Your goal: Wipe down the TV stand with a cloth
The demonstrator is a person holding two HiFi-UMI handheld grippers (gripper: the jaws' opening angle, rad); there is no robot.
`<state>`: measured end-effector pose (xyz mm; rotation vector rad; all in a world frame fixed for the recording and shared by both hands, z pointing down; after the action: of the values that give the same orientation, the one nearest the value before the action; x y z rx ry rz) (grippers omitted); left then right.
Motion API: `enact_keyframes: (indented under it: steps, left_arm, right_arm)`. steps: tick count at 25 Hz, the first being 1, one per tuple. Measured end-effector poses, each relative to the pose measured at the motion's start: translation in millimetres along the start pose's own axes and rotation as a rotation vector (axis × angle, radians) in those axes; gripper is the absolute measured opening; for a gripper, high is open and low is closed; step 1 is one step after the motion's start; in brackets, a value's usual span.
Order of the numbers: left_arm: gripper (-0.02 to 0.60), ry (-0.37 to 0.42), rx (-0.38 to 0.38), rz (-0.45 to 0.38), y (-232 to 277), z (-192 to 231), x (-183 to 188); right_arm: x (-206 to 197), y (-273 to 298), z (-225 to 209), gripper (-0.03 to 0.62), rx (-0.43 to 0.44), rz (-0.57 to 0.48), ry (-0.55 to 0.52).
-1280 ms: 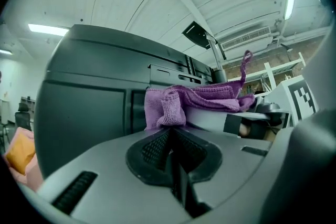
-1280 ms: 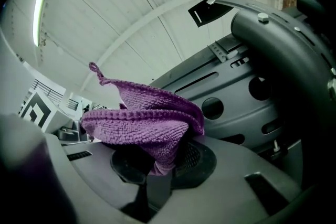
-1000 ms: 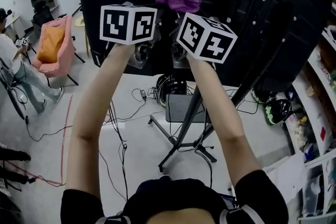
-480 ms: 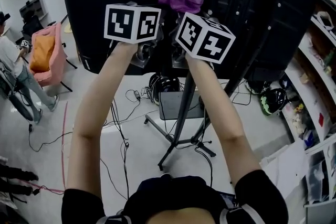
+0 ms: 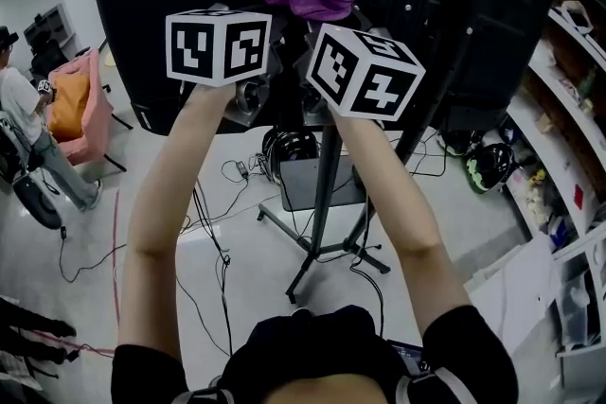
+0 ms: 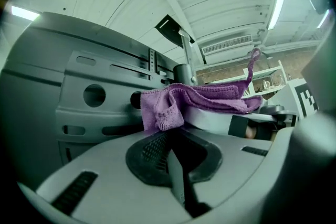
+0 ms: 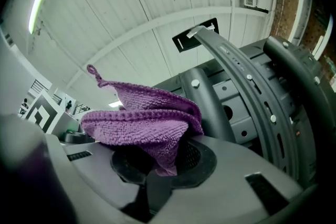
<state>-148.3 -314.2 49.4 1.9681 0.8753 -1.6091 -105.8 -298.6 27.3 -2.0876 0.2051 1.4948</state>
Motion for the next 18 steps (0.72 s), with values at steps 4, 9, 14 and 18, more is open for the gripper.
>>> enact_keyframes:
  steps: [4,9,14,18]
  left_arm:
    - [0.006,0.004,-0.029,-0.032,10.9,-19.7,18.2]
    - [0.006,-0.033,-0.096,-0.082,30.5,-53.0,46.6]
    - [0.006,-0.009,-0.115,-0.108,59.1,-80.9,72.9]
    - [0.006,-0.019,-0.098,-0.106,79.6,-90.3,83.9]
  right_arm:
    - [24.2,-14.2,-8.1,0.064,0.016,-0.027,-0.040]
    - [61.1,-36.3,-32.7,0.064,0.036,-0.069,-0.067]
    - [95.9,-47.6,-64.3,0.064,0.041,-0.099,-0.116]
    - [113.4,-42.2,-88.2,0.064,0.048,-0.090,-0.129]
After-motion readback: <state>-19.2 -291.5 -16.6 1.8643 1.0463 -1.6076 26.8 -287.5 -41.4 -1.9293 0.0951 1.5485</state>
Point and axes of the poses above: the fingertips, and each gripper's own axes: y forward along the fingers, z to its left, x out of its top, the point moved 2 cm from there along -y, backward along the fingers, and after that the axes turned 9 degrees about y, right-handed, at the moved point
